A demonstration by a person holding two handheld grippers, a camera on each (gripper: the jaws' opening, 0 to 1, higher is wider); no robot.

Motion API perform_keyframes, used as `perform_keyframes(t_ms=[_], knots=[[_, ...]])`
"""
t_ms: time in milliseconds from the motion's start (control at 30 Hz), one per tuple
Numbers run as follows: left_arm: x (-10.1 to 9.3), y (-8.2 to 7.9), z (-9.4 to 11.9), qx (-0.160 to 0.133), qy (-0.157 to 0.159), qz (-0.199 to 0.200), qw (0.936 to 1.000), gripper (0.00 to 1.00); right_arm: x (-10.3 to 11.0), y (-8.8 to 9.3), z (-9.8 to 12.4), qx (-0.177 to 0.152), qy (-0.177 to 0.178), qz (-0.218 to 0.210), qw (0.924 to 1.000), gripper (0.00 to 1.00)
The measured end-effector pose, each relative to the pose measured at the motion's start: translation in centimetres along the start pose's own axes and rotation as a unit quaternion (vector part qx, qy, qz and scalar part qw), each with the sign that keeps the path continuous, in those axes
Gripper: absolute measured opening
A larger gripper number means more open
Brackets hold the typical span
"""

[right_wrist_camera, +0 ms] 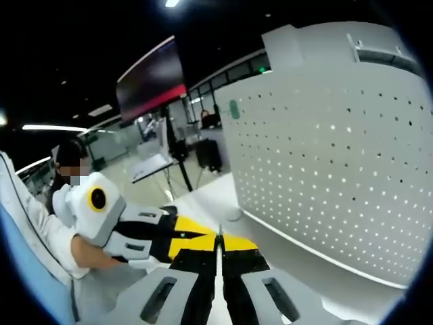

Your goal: Insert the hook assembly into the mounting plate slot until the hook locks in place.

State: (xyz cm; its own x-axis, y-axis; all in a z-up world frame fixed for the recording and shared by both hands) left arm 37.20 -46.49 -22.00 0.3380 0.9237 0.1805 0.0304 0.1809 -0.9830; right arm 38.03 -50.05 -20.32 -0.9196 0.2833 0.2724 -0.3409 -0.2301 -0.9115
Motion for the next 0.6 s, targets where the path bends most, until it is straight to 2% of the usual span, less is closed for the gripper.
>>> perform_keyframes(t_ms=[133,267,433,600], knots=[[0.3,0.1,0.0,0.004,-0.006,0.008,0.9999,0.04,0.1,-0.4,0.3,-0.009,-0.001,0.005,0.9999,0.0],[0.6,0.2,0.0,0.006,-0.012,0.012,0.9998,0.04,0.1,-0.6,0.8,-0.01,0.004,0.027,0.9996,0.0],[0.8,0.3,0.0,0.009,-0.016,0.022,0.9996,0.04,-0.1,-0.3,1.2,0.012,0.021,0.067,0.9975,0.01],[1.0,0.4,0.0,0.012,-0.02,0.03,0.9993,0.04,0.1,-0.4,1.3,0.003,0.015,0.076,0.997,0.04]])
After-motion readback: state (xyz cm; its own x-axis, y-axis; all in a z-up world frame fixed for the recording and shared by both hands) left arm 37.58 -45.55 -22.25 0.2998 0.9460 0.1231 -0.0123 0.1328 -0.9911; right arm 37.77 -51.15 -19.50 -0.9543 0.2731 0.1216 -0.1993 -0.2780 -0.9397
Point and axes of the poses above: the point that each gripper's makers call its tool centre point, and the gripper's own axes: z roughly backward along the fingers, x roughly to its left, y roughly out of its underside, the point moved 2 cm from there along z, roughly backward along the fingers, and after that the axes turned 14 degrees about -y, right-handed, at the moved point
